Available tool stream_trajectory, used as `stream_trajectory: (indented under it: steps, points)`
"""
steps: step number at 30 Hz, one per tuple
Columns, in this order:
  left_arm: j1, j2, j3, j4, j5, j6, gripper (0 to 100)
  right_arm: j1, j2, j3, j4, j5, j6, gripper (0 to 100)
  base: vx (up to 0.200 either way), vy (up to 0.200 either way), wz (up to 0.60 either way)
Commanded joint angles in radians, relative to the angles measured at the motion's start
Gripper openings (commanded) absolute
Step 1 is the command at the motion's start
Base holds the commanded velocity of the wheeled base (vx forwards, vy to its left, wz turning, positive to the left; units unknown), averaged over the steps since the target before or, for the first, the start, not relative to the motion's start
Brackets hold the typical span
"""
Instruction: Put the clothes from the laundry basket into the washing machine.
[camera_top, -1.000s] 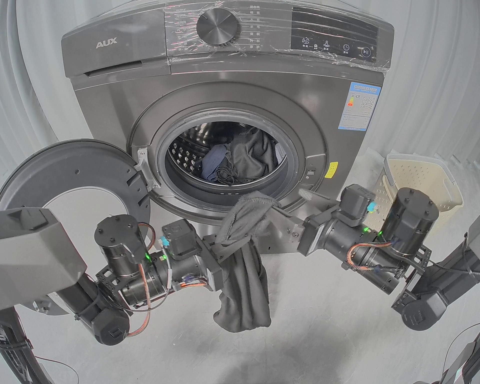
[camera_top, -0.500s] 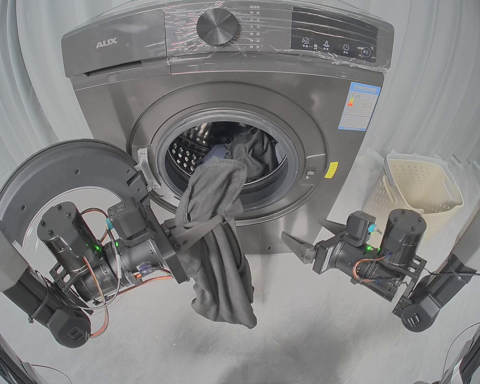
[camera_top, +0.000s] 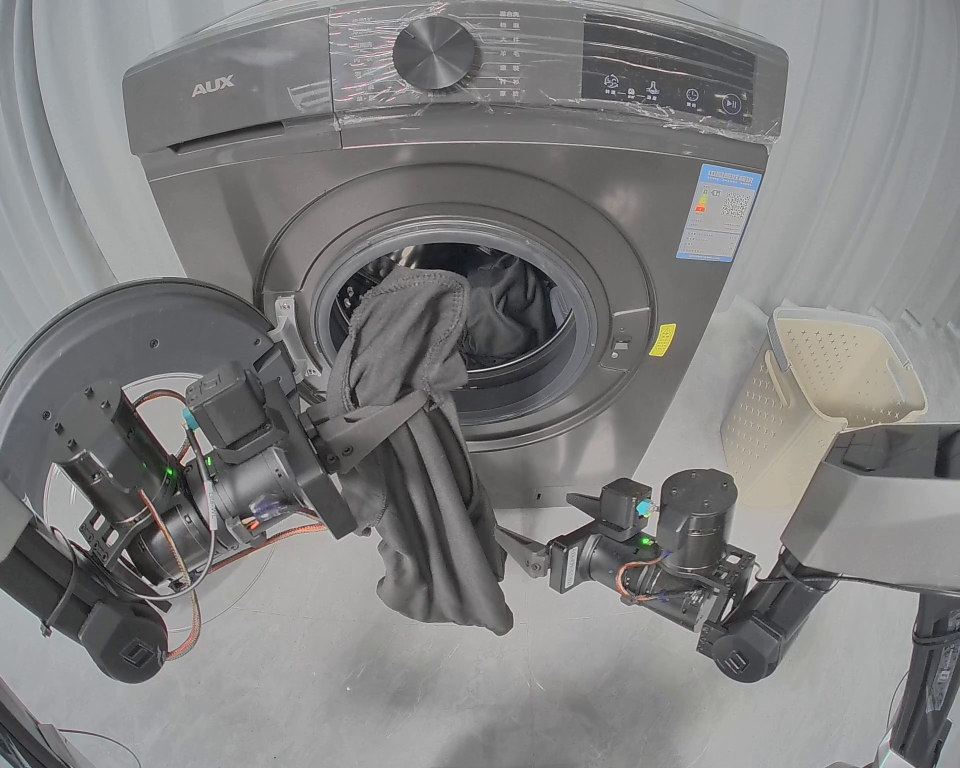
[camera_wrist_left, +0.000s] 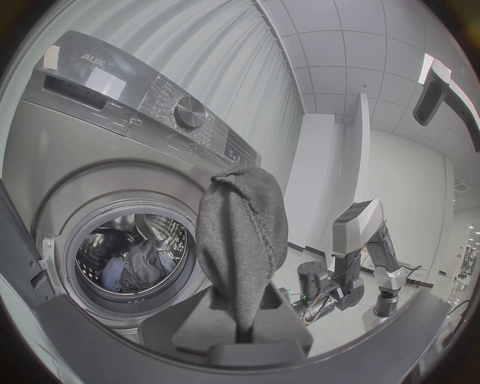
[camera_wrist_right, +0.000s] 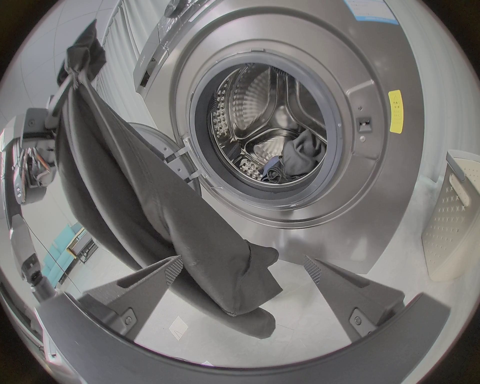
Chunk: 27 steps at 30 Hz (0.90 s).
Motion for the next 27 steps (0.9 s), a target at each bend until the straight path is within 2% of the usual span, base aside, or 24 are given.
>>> stream_trajectory:
  steps: [1,6,12,18,27]
  points:
    - [0.009,-0.005,-0.001,0.0,-0.012,0.001,0,-0.002,0.101,-0.065,0.002,0.0,-0.004,100,0.0,0.0,0.0]
    - [0.009,-0.003,0.0,0.0,-0.013,0.001,0,-0.001,0.123,-0.092,0.002,0.0,-0.004,100,0.0,0.0,0.0]
    - [0.009,-0.003,-0.006,0.0,-0.013,0.0,0,0.05,0.197,-0.139,-0.005,-0.004,-0.001,100,0.0,0.0,0.0]
    - [0.011,-0.003,-0.006,0.0,-0.013,0.0,0,0.139,0.195,-0.136,-0.017,-0.004,0.018,100,0.0,0.0,0.0]
    - [0.04,0.009,-0.007,0.0,-0.015,0.0,0,0.191,0.178,-0.079,-0.057,0.005,0.031,100,0.0,0.0,0.0]
